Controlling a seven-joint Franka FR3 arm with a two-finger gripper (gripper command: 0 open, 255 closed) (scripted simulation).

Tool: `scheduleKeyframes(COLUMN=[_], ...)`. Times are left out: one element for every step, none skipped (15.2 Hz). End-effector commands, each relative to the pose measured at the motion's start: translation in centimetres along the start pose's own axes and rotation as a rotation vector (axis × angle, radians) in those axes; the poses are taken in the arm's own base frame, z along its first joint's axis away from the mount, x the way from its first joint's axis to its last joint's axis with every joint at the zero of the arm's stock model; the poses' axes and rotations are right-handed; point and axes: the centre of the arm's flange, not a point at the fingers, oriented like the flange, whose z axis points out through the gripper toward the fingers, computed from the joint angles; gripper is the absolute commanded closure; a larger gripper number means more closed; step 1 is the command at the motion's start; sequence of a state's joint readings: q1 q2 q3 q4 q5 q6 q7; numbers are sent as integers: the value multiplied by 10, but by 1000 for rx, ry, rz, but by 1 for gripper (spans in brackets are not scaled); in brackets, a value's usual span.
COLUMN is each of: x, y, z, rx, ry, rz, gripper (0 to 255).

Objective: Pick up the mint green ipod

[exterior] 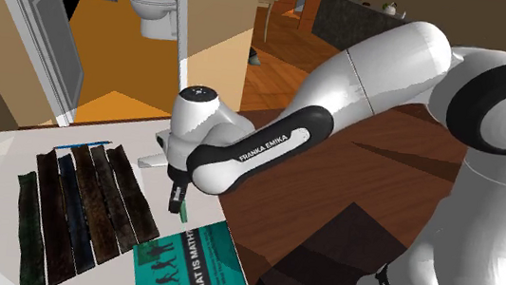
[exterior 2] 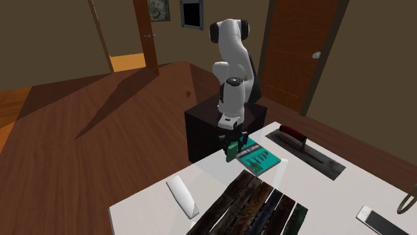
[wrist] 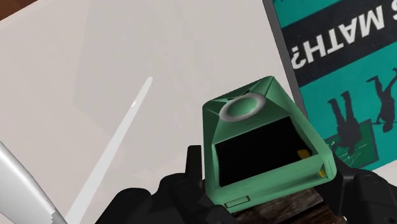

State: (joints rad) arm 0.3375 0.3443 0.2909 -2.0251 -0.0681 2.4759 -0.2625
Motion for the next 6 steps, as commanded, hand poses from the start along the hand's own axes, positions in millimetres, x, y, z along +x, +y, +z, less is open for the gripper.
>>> scheduleKeyframes(x=[2,2,3,4,4,4], y=[-1,-1,-1,-1,-1,-1], z=[-11,-16,-22,-27,-28,-28], rx=[0,0,0,0,0,0], ry=[0,0,0,0,0,0], rz=[0,0,0,0,0,0], gripper=[255,255,255,255,255,255])
